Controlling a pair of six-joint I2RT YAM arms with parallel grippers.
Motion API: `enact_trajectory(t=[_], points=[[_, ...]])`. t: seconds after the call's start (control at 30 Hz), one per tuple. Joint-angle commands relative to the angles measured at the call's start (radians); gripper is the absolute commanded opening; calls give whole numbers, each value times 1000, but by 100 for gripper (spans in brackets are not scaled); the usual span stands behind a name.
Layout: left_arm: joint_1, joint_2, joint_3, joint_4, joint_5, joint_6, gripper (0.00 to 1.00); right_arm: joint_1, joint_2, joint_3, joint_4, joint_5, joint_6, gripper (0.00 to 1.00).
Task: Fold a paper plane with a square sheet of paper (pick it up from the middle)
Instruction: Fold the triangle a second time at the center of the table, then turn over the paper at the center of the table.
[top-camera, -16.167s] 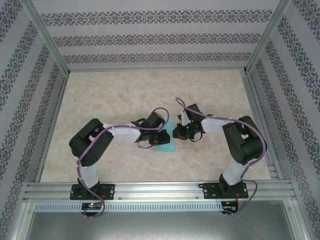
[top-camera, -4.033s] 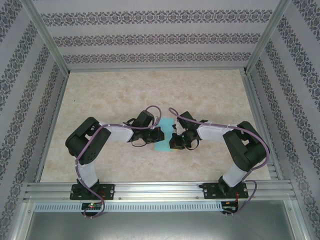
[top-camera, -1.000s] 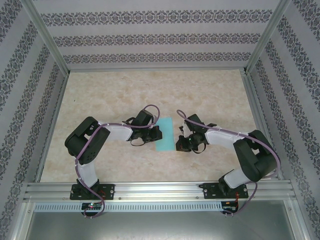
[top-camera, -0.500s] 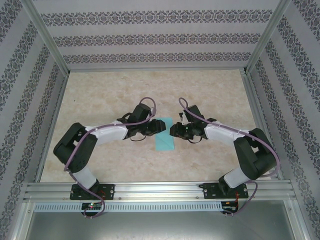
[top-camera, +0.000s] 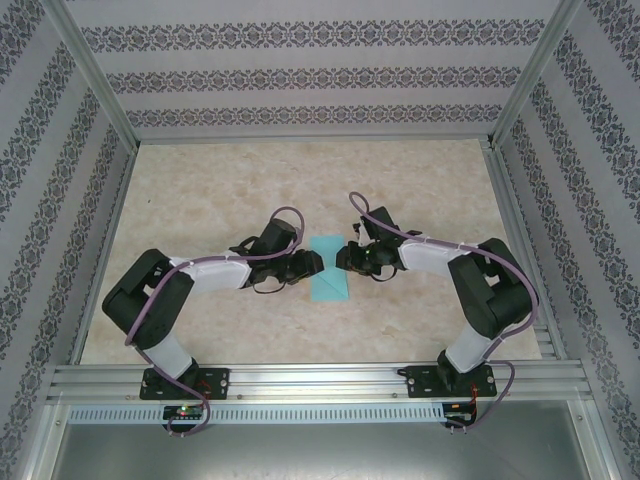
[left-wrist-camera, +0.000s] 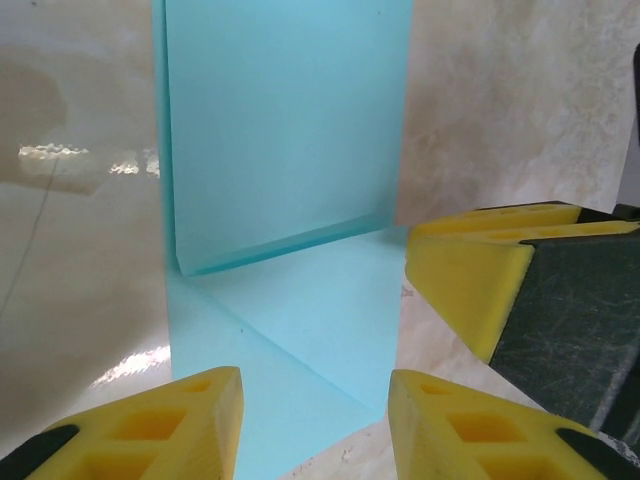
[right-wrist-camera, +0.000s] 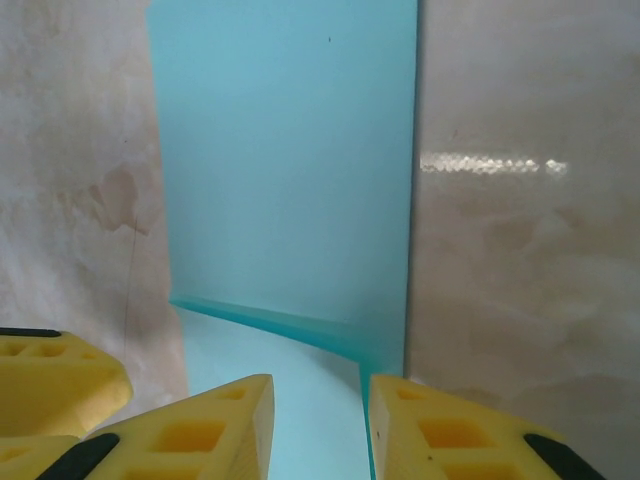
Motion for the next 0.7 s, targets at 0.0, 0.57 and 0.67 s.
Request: enact_trajectory(t=[0.0,0.57,0.67], points=[[-4,36,18,40,16,-19,43,-8,26,29,18,-26,-24,31],[-4,80,34,61,40,-22,43,-14,34,25,10,-14,-32,13],[-4,83,37,64,41,-23,42,-18,28,15,12,-4,-30,11]])
